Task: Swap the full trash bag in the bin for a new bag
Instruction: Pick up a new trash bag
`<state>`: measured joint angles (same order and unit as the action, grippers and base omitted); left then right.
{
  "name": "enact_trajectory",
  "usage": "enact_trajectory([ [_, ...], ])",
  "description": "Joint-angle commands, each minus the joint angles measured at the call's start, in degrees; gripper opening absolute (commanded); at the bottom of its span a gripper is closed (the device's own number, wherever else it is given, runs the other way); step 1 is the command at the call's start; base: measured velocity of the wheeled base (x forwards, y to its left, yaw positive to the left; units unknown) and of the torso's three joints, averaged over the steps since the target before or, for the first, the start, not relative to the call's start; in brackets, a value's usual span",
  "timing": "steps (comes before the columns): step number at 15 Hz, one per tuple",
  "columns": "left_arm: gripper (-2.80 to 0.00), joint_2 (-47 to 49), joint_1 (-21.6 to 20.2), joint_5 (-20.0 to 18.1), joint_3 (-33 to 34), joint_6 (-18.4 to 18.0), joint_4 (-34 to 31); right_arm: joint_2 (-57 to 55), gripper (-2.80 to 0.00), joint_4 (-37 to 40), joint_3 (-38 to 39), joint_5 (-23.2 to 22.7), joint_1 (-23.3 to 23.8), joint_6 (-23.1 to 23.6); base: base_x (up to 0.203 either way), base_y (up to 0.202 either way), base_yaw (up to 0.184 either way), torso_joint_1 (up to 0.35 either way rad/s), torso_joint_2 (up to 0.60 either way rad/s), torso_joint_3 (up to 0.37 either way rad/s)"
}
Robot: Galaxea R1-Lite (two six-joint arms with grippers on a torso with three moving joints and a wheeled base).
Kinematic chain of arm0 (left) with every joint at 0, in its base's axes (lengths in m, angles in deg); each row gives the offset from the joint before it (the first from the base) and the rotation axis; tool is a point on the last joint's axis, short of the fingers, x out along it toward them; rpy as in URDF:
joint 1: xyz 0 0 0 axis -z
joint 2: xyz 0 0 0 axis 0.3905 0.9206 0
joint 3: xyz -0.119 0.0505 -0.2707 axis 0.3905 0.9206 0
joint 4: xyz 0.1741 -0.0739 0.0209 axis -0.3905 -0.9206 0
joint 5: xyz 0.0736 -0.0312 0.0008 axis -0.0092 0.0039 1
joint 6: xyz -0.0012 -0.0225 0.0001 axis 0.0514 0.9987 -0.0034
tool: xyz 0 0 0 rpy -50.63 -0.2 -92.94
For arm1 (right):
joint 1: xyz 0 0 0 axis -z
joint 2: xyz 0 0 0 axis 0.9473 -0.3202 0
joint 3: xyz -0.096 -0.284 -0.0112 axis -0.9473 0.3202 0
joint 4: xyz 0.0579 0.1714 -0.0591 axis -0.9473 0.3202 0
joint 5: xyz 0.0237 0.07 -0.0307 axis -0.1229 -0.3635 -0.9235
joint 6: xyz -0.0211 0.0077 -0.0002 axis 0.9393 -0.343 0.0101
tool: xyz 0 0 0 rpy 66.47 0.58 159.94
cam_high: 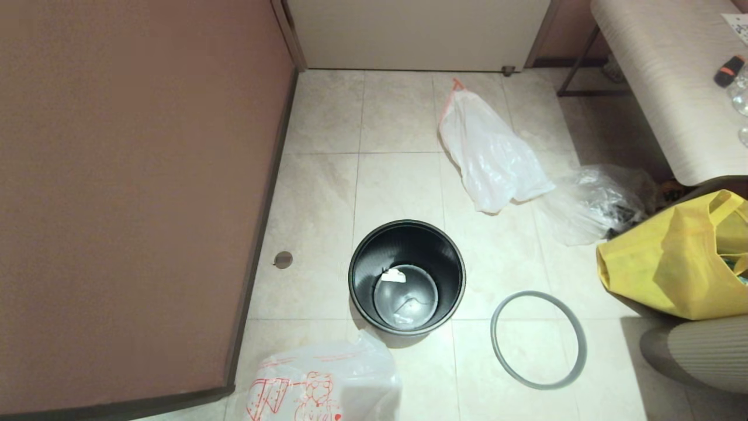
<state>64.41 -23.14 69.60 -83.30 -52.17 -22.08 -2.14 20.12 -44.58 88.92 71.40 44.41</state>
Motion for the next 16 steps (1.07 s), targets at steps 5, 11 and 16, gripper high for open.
enact_trajectory([
  [5,-2.80,0.1,0.0,0.0,0.0,0.5,0.0,-0.1,-2.80,0.1,0.4,-0.3,-0.1,1.7,0.000,0.000,0.000,0.000,0.00,0.000],
  [11,-2.80,0.1,0.0,0.1,0.0,0.8,0.0,-0.1,-2.80,0.0,0.4,-0.2,-0.1,1.5,0.000,0.000,0.000,0.000,0.00,0.000],
  [16,-2.80,0.1,0.0,0.0,0.0,0.7,0.0,-0.1,-2.80,0.0,0.5,-0.2,-0.1,1.4,0.000,0.000,0.000,0.000,0.00,0.000],
])
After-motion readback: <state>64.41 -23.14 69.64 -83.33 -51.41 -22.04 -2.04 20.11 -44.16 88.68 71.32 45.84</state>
